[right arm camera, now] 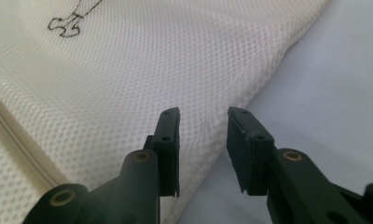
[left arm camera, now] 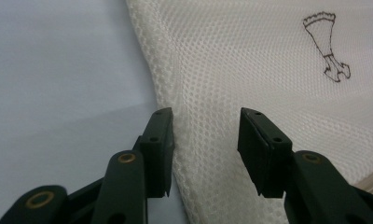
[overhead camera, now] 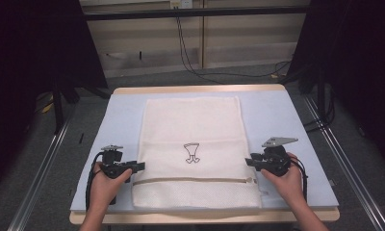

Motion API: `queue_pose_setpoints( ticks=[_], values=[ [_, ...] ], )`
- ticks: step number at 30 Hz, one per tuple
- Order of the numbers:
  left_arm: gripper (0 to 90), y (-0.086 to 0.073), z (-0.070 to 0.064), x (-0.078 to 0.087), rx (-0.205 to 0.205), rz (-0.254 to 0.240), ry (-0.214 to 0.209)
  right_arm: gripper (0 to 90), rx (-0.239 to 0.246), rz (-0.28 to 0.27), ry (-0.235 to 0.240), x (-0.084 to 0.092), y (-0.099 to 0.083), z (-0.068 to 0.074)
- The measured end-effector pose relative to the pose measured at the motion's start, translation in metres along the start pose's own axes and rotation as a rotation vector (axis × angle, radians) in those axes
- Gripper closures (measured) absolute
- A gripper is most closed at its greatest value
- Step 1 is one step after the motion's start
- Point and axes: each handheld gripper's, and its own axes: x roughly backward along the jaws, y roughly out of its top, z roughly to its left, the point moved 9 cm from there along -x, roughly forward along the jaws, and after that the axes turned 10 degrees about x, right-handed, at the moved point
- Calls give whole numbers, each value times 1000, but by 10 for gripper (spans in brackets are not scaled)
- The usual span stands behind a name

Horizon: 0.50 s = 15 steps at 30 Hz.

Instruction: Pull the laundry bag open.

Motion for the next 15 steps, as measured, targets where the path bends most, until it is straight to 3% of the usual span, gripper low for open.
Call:
queue_pose_setpoints(
  ticks=[4, 6, 8, 10, 15],
  values=[
    [608, -6, -9, -2, 3, 23, -5, 656, -14, 40, 8, 2, -10, 5],
    [675, -7, -8, -4, -23, 26, 30, 681, -5, 49, 11, 1, -13, 3],
    [766, -6, -6, -4, -15, 25, 47, 721, -26, 58, 27, -1, -15, 5],
    [831, -5, -3, -5, 8, 19, 51, 774, -16, 59, 34, -3, -15, 6],
    [876, -3, -4, -6, -19, 45, 87, 840, -28, 65, 43, -4, -12, 6]
  ],
)
